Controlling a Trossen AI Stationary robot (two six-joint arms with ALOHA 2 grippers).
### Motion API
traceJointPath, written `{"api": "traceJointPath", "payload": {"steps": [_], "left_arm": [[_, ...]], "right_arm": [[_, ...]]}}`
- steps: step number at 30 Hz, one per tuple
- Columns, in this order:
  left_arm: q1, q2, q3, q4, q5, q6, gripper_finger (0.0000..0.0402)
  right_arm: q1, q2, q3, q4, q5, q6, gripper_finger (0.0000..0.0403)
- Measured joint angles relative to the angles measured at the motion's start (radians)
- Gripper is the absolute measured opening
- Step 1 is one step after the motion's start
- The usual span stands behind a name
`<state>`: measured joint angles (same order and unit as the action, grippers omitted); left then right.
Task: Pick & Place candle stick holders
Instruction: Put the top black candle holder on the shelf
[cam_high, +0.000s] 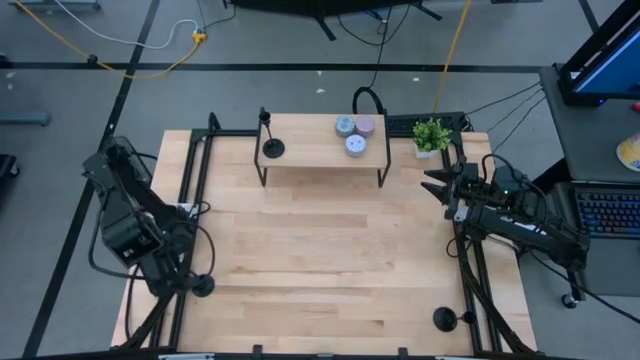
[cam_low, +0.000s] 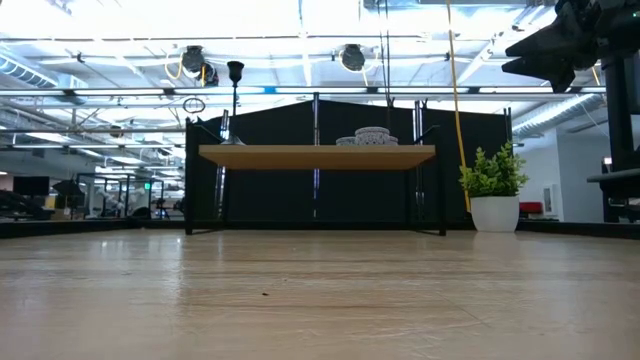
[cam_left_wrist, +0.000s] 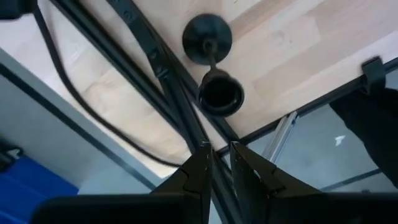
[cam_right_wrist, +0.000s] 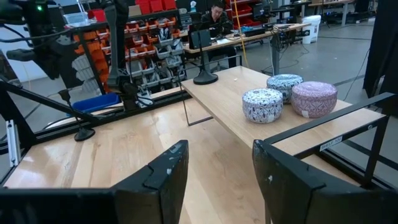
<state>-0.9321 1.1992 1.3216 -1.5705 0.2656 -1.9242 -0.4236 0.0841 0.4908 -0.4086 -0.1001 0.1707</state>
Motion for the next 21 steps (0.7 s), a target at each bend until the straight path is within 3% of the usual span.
{"api": "traceJointPath", "payload": {"steps": [8,17,21], "left_arm": [[0.0,-0.001,0.0,0.002,-0.057,-0.004,0.007],[-0.022,0.001,-0.012,0.001,-0.057,-0.024,0.0192],[-0.033,0.006,-0.048,0.009,-0.039,-0.028,0.0224]], "right_arm": [[0.0,0.0,0.0,0.0,0.0,0.0,0.0171],[0.0,0.0,0.0,0.0,0.0,0.0,0.0171],[0.0,0.0,0.0,0.0,0.0,0.0,0.0171]]}}
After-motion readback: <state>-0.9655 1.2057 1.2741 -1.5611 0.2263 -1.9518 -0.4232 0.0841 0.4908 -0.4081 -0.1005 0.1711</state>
